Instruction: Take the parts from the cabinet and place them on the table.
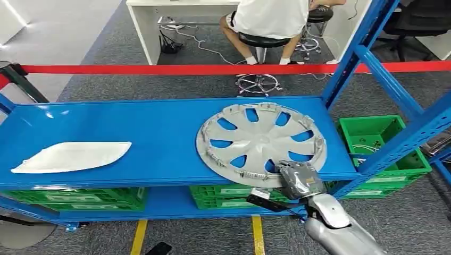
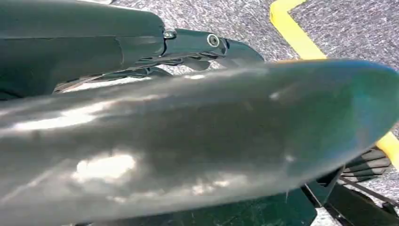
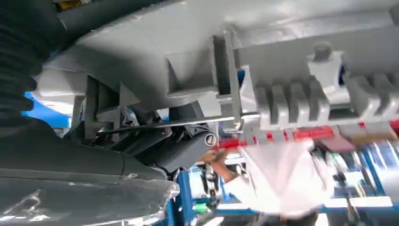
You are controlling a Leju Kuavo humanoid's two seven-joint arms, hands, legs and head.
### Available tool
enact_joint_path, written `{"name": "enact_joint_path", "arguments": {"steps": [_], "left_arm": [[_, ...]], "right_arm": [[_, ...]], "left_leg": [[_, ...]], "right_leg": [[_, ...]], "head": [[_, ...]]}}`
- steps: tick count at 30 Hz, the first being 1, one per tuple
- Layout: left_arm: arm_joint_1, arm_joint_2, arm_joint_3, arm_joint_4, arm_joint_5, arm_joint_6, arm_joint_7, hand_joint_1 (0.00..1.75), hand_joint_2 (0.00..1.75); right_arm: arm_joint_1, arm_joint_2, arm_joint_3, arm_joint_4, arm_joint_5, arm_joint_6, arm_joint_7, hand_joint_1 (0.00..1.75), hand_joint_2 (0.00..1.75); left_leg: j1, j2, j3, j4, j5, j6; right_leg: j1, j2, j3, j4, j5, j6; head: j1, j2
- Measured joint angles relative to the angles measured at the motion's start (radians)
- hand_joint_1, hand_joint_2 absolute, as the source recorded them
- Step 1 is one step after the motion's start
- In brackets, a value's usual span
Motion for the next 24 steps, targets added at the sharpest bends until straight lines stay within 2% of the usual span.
{"name": "enact_joint_path", "arguments": {"steps": [3,11,18,20,24], "left_arm": [[0.002,0.001,0.000,0.000,0.000,0.000,-0.007,0.00,0.00],[0.006,0.001,0.000,0.000,0.009,0.006,-0.017,0.00,0.00],[0.007,0.000,0.000,0.000,0.019,0.016,-0.034,0.00,0.00],[0.007,0.001,0.000,0.000,0.021,0.020,-0.039,0.00,0.00],[0.008,0.001,0.000,0.000,0.025,0.031,-0.073,0.00,0.00]], "right_arm": [[0.048,-0.004,-0.035,-0.092,-0.058,-0.022,-0.080,1.75,1.75],[0.157,-0.035,-0.112,-0.424,-0.120,-0.025,-0.133,1.75,1.75],[0.217,-0.042,-0.144,-0.619,-0.278,-0.022,-0.194,1.75,1.75],[0.227,-0.043,-0.154,-0.661,-0.373,0.019,-0.204,1.75,1.75],[0.251,-0.046,-0.177,-0.727,-0.630,0.157,-0.235,1.75,1.75]], "left_leg": [[0.000,0.000,-0.003,0.000,0.000,0.000],[0.000,0.000,-0.013,0.000,0.000,0.000],[0.000,0.000,-0.016,0.000,0.000,0.000],[0.000,0.000,-0.016,0.000,0.000,0.000],[0.000,0.000,-0.016,0.000,0.000,0.000]], "right_leg": [[0.000,0.000,-0.003,0.000,0.000,0.000],[0.000,0.000,-0.013,0.000,0.001,0.000],[0.000,0.000,-0.016,0.000,0.000,0.000],[0.000,0.000,-0.016,0.000,0.000,0.000],[-0.001,0.000,-0.016,0.000,0.000,0.000]], "head": [[-0.001,0.000],[0.000,0.000],[0.000,0.000],[0.000,0.000],[0.000,0.000]]}}
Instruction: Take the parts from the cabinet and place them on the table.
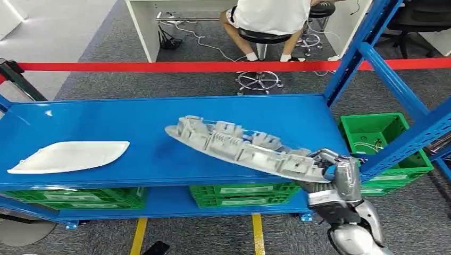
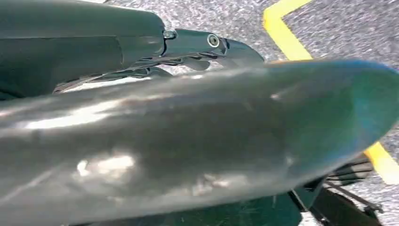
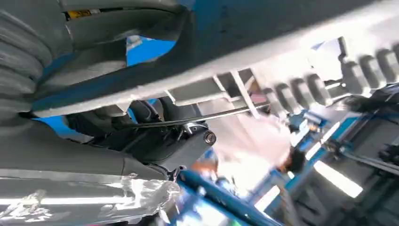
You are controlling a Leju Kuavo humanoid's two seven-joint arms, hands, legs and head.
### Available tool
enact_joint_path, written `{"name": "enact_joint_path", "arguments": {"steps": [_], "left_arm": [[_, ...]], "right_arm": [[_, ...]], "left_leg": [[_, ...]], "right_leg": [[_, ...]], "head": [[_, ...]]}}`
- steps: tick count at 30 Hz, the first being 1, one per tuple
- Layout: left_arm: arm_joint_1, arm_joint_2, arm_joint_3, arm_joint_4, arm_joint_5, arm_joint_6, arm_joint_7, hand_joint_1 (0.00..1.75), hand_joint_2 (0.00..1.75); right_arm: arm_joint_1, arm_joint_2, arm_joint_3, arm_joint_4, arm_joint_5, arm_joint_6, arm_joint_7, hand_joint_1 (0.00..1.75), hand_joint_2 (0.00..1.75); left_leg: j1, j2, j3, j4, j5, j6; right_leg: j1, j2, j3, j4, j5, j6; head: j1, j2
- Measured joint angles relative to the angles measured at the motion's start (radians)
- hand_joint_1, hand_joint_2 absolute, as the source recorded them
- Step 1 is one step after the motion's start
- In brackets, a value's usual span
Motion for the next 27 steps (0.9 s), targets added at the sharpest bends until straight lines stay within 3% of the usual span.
{"name": "enact_joint_path", "arguments": {"steps": [6,15,16,23,27], "left_arm": [[0.001,0.000,0.000,0.000,0.005,0.008,-0.026,0.00,0.00],[0.001,-0.001,0.000,0.000,0.005,0.014,-0.046,0.00,0.00],[0.001,-0.001,0.000,0.000,0.005,0.018,-0.056,0.00,1.75],[0.001,-0.001,0.000,0.000,-0.005,0.041,-0.152,0.00,1.75],[0.000,-0.001,0.000,0.000,-0.013,0.047,-0.184,0.00,1.75]], "right_arm": [[0.031,0.000,-0.042,-0.069,-0.234,0.172,-0.032,1.75,1.75],[0.047,0.000,-0.073,-0.113,-0.294,0.225,-0.036,1.75,1.75],[0.050,0.000,-0.079,-0.118,-0.316,0.240,-0.036,1.75,1.75],[0.080,0.000,-0.114,-0.183,-0.499,0.374,-0.028,1.75,1.75],[0.093,0.000,-0.132,-0.216,-0.517,0.405,-0.025,1.75,1.75]], "left_leg": [[0.000,0.000,-0.001,0.000,0.000,0.000],[0.000,0.000,-0.001,0.000,0.000,0.000],[0.000,0.000,-0.001,0.000,0.000,0.000],[0.000,0.000,-0.001,0.000,0.000,0.000],[0.000,0.000,-0.001,0.000,0.000,0.000]], "right_leg": [[0.000,0.000,-0.001,0.000,0.000,0.000],[0.000,0.000,-0.001,0.000,0.000,0.000],[0.000,0.000,-0.001,0.000,0.000,0.000],[0.000,0.000,-0.002,0.000,0.000,0.000],[0.000,0.000,-0.002,0.000,0.000,0.000]], "head": [[0.000,0.000],[0.000,0.000],[0.000,0.000],[0.000,0.000],[0.000,0.000]]}}
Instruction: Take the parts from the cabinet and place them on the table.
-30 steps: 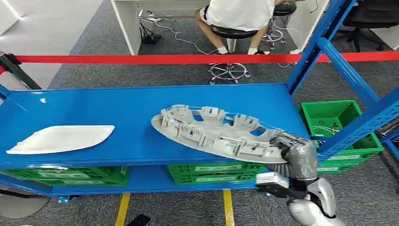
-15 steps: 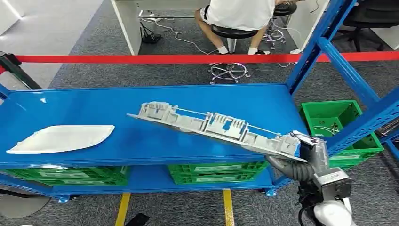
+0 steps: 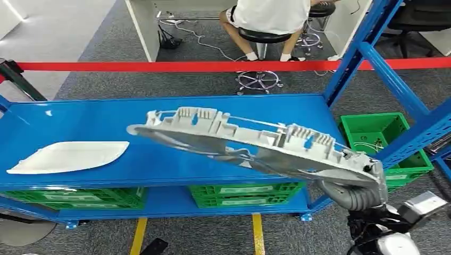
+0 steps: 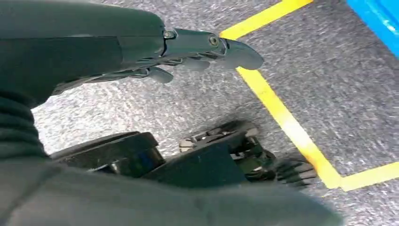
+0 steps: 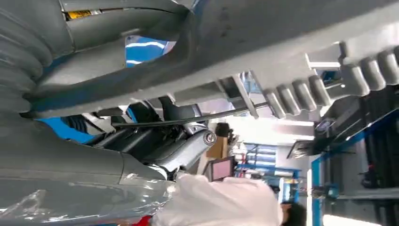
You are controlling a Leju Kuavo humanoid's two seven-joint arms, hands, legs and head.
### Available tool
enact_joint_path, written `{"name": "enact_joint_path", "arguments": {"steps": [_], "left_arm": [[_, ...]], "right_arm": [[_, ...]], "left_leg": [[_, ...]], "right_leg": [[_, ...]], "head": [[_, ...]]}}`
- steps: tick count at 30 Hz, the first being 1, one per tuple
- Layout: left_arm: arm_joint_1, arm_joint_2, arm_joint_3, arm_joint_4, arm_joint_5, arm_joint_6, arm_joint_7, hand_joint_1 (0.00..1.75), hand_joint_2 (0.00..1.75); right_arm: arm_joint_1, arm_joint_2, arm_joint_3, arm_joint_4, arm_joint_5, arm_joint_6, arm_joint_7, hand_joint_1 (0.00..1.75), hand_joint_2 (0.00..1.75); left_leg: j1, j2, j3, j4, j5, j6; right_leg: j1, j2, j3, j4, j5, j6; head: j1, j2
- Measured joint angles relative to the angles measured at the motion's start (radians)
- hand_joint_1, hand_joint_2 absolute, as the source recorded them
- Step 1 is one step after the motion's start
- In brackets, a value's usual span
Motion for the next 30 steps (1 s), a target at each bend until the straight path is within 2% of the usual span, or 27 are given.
{"name": "enact_joint_path", "arguments": {"steps": [5,12,16,21,25,27,29,30], "left_arm": [[-0.004,0.000,0.000,0.000,0.018,0.000,-0.067,0.00,1.75],[-0.005,-0.003,0.003,0.000,0.037,0.010,-0.094,0.00,1.75],[-0.001,-0.005,0.003,0.000,0.037,0.009,-0.078,0.00,1.75],[0.002,-0.005,0.003,0.000,0.040,0.003,-0.070,0.00,1.75],[0.003,-0.004,0.003,0.000,0.039,-0.005,-0.046,0.00,1.75],[0.004,-0.002,0.003,0.000,0.040,-0.004,-0.029,0.00,1.75],[0.004,0.000,0.005,0.000,0.061,-0.006,-0.024,0.00,1.75],[0.002,0.000,0.008,0.000,0.071,-0.006,-0.025,0.00,1.75]], "right_arm": [[0.025,0.000,-0.011,-0.027,-0.008,0.018,-0.002,1.75,1.75],[0.051,0.000,-0.024,-0.069,-0.003,0.031,-0.026,1.75,1.75],[0.083,0.000,-0.023,-0.128,-0.004,0.088,-0.064,1.75,1.75],[0.095,0.000,-0.018,-0.176,-0.004,0.100,-0.068,1.75,1.75],[0.101,0.000,-0.010,-0.189,0.017,0.109,-0.075,1.75,1.75],[0.111,0.000,-0.001,-0.198,0.029,0.121,-0.077,1.75,1.75],[0.121,0.000,0.005,-0.208,0.032,0.126,-0.077,1.75,1.75],[0.123,-0.001,0.005,-0.214,0.032,0.126,-0.079,1.75,1.75]], "left_leg": [[0.000,0.000,0.000,0.000,0.000,0.000],[0.000,0.000,0.000,0.000,0.000,0.000],[0.000,0.000,0.000,0.000,-0.001,0.002],[-0.004,0.000,0.000,0.000,-0.002,0.004],[-0.009,0.000,-0.001,0.003,-0.003,0.009],[-0.013,0.000,-0.001,0.005,-0.003,0.015],[-0.016,0.000,-0.001,0.005,0.007,0.024],[-0.010,0.001,-0.001,-0.009,0.018,0.029]], "right_leg": [[0.000,0.000,0.000,0.000,0.000,0.000],[0.000,0.000,0.000,0.000,0.000,0.000],[-0.002,0.000,0.000,0.000,0.000,0.000],[-0.005,-0.001,0.001,0.000,0.000,0.002],[-0.011,-0.001,0.001,-0.001,0.002,0.008],[-0.014,0.000,0.001,-0.002,0.003,0.013],[-0.017,0.000,0.005,-0.010,0.015,0.023],[-0.013,0.000,0.005,-0.011,0.017,0.028]], "head": [[0.000,0.000],[0.000,0.000],[0.000,0.000],[0.000,0.000],[0.000,0.000],[0.000,0.000],[-0.001,0.000],[-0.001,0.000]]}}
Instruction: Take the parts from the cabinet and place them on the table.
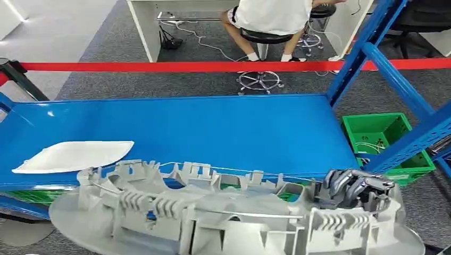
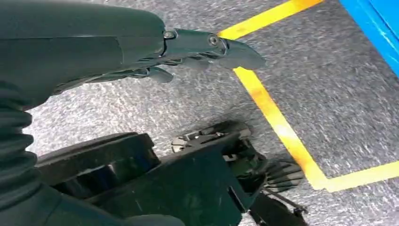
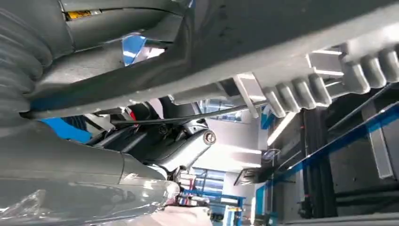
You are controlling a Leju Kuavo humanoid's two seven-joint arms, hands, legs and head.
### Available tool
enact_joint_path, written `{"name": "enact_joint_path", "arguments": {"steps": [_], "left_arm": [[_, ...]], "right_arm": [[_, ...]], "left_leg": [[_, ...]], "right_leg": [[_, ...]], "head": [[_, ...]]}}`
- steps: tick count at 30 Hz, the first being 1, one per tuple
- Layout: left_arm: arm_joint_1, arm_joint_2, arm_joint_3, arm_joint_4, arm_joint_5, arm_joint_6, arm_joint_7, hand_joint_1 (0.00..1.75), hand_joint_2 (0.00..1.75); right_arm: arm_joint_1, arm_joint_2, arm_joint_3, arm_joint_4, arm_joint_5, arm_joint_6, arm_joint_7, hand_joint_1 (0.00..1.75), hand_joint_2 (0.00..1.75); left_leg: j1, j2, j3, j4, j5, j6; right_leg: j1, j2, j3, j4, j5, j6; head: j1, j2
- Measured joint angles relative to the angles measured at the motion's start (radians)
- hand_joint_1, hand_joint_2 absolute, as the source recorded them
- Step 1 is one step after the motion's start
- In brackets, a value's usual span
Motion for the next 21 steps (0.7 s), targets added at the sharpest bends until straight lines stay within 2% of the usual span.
{"name": "enact_joint_path", "arguments": {"steps": [1,2,4,5,6,7,9,10,11,12,13,15,16,17,18,19,20,21], "left_arm": [[-0.003,0.000,0.005,0.000,0.009,0.004,-0.002,0.00,1.75],[-0.005,0.001,0.013,0.000,0.017,0.015,-0.007,0.00,1.75],[-0.006,0.001,0.022,0.000,0.023,0.036,-0.015,0.00,1.75],[-0.007,0.001,0.022,0.000,0.023,0.045,-0.017,0.00,1.75],[-0.007,0.002,0.025,0.000,0.023,0.052,-0.018,0.00,1.75],[-0.007,0.002,0.029,0.000,0.026,0.056,-0.018,0.00,1.75],[-0.007,0.002,0.030,0.000,0.026,0.064,-0.019,0.00,1.75],[-0.007,0.003,0.032,0.000,0.027,0.064,-0.019,0.00,1.75],[-0.007,0.009,0.037,0.000,0.032,0.064,-0.019,0.00,1.75],[-0.007,0.007,0.040,0.000,0.032,0.061,-0.019,0.00,1.75],[-0.007,0.008,0.041,0.000,0.033,0.057,-0.019,0.00,1.75],[-0.007,0.010,0.044,0.000,0.033,0.052,-0.019,0.00,1.75],[-0.007,0.010,0.045,0.000,0.033,0.050,-0.018,0.00,1.75],[-0.007,0.010,0.045,0.000,0.033,0.050,-0.018,0.00,1.75],[-0.008,0.010,0.045,0.000,0.034,0.050,-0.019,0.00,1.75],[-0.008,0.010,0.045,0.000,0.034,0.050,-0.018,0.00,1.75],[-0.007,0.010,0.045,0.000,0.034,0.050,-0.018,0.00,1.75],[-0.007,0.010,0.045,0.000,0.033,0.050,-0.018,0.00,1.75]], "right_arm": [[0.002,-0.002,0.000,-0.003,-0.001,0.000,-0.003,1.75,1.75],[0.002,-0.002,0.001,-0.007,-0.005,0.003,-0.006,1.75,1.75],[0.000,-0.003,0.001,-0.007,-0.018,0.018,-0.011,1.75,1.75],[-0.001,-0.003,0.002,-0.007,-0.024,0.025,-0.012,1.75,1.75],[-0.003,-0.003,0.002,-0.007,-0.027,0.031,-0.012,1.75,1.75],[-0.006,-0.003,0.003,-0.005,-0.029,0.035,-0.012,1.75,1.75],[-0.012,-0.004,0.004,-0.003,-0.029,0.039,-0.012,1.75,1.75],[-0.013,-0.005,0.005,-0.001,-0.030,0.040,-0.012,1.75,1.75],[-0.017,-0.005,0.006,0.004,-0.031,0.041,-0.012,1.75,1.75],[-0.017,-0.005,0.006,0.006,-0.033,0.042,-0.012,1.75,1.75],[-0.019,-0.007,0.007,0.011,-0.037,0.047,-0.013,1.75,1.75],[-0.024,-0.010,0.008,0.022,-0.042,0.054,-0.014,1.75,1.75],[-0.027,-0.011,0.008,0.026,-0.044,0.055,-0.014,1.75,1.75],[-0.029,-0.011,0.009,0.029,-0.045,0.055,-0.015,1.75,1.75],[-0.030,-0.011,0.009,0.031,-0.045,0.055,-0.015,1.75,1.75],[-0.030,-0.011,0.011,0.034,-0.045,0.055,-0.015,1.75,1.75],[-0.030,-0.011,0.013,0.038,-0.045,0.055,-0.015,1.75,1.75],[-0.030,-0.011,0.014,0.042,-0.045,0.055,-0.015,1.75,1.75]], "left_leg": [[0.007,0.005,0.003,-0.007,0.008,0.002],[0.010,0.004,-0.001,-0.007,0.011,0.006],[0.012,0.006,-0.006,-0.006,0.014,0.007],[0.012,0.008,-0.010,-0.005,0.016,0.005],[0.013,0.008,-0.012,-0.004,0.018,0.003],[0.016,0.009,-0.014,-0.003,0.019,0.001],[0.023,0.008,-0.015,0.002,0.018,-0.008],[0.025,0.007,-0.016,0.008,0.015,-0.017],[0.021,0.004,-0.026,0.008,0.017,-0.026],[0.017,0.002,-0.027,0.012,0.019,-0.031],[0.017,0.001,-0.029,0.016,0.022,-0.037],[0.021,0.001,-0.038,0.016,0.028,-0.049],[0.023,0.002,-0.045,0.026,0.011,-0.054],[0.023,0.003,-0.062,0.061,-0.030,-0.057],[0.023,0.003,-0.090,0.128,-0.079,-0.060],[0.023,0.003,-0.126,0.221,-0.131,-0.062],[0.023,0.003,-0.154,0.297,-0.164,-0.062],[0.023,0.003,-0.162,0.331,-0.171,-0.060]], "right_leg": [[-0.001,-0.001,-0.014,0.011,-0.021,0.001],[0.000,-0.001,-0.030,0.058,-0.061,0.003],[-0.002,-0.002,-0.094,0.230,-0.148,0.011],[-0.003,-0.002,-0.120,0.300,-0.174,0.014],[-0.003,-0.002,-0.126,0.324,-0.173,0.015],[-0.003,-0.003,-0.102,0.296,-0.148,0.017],[-0.006,-0.005,-0.001,0.129,-0.072,0.022],[-0.010,-0.005,0.049,0.037,-0.067,0.028],[-0.002,0.000,0.078,0.023,-0.085,0.026],[-0.003,0.006,0.066,0.027,-0.077,0.007],[-0.003,0.004,0.061,0.025,-0.083,-0.003],[-0.002,0.004,0.046,0.027,-0.076,-0.023],[-0.003,0.001,0.040,0.025,-0.069,-0.034],[-0.002,0.000,0.032,0.025,-0.064,-0.042],[-0.001,-0.001,0.023,0.026,-0.059,-0.049],[0.001,-0.003,0.011,0.026,-0.051,-0.051],[0.003,-0.004,0.000,0.026,-0.043,-0.053],[0.005,-0.004,-0.010,0.027,-0.036,-0.054]], "head": [[0.002,0.000],[0.004,0.000],[0.003,0.000],[0.003,0.000],[0.003,0.000],[0.003,0.000],[0.003,0.000],[0.004,0.000],[0.009,0.000],[0.008,0.000],[0.005,0.000],[0.003,0.000],[0.002,0.000],[-0.003,0.000],[-0.003,0.000],[-0.004,0.000],[-0.004,0.000],[-0.004,0.000]]}}
